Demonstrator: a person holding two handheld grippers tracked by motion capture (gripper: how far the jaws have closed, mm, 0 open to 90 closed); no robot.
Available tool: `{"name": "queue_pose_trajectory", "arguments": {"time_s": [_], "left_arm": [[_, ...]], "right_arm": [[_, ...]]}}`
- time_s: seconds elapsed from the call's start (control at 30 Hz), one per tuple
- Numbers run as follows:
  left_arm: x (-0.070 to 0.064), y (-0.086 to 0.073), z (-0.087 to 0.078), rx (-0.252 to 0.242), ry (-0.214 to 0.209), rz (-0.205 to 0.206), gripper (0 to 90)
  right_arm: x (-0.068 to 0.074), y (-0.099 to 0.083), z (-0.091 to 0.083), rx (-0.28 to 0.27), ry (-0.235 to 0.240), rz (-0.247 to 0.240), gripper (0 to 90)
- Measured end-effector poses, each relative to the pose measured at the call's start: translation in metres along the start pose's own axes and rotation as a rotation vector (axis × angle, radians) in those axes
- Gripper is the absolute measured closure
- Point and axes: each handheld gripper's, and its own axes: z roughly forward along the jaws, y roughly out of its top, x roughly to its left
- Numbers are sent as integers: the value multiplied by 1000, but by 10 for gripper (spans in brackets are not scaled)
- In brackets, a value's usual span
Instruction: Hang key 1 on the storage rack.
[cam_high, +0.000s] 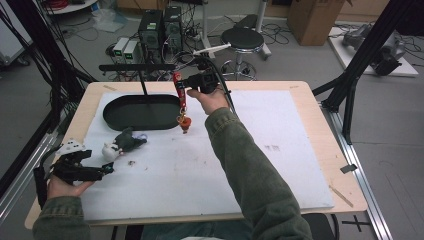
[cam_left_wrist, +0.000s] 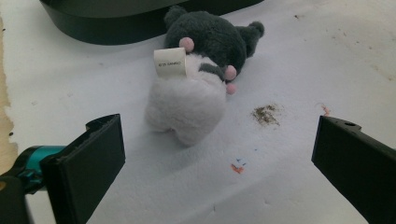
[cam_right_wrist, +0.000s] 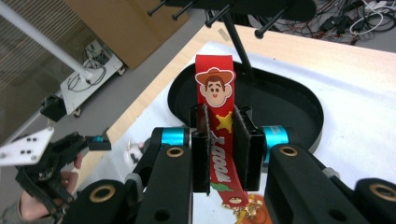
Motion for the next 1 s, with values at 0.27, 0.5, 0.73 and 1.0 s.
{"name": "queue_pose_trajectory", "arguments": {"time_s": [0.27,0.5,0.73,1.0], "left_arm": [[-1,2,1,-6,-4,-2,30],[0,2,2,-5,-6,0,30],[1,2,3,-9,-11,-5,30],[2,3,2,-12,-16,-3,30]], "right_arm": [[-2,14,7,-8,-1,27,792],[-2,31,15,-36,0,42,792],[6,50,22,-47,-22,41,792],[3,59,29,-78,18,83,793]]}}
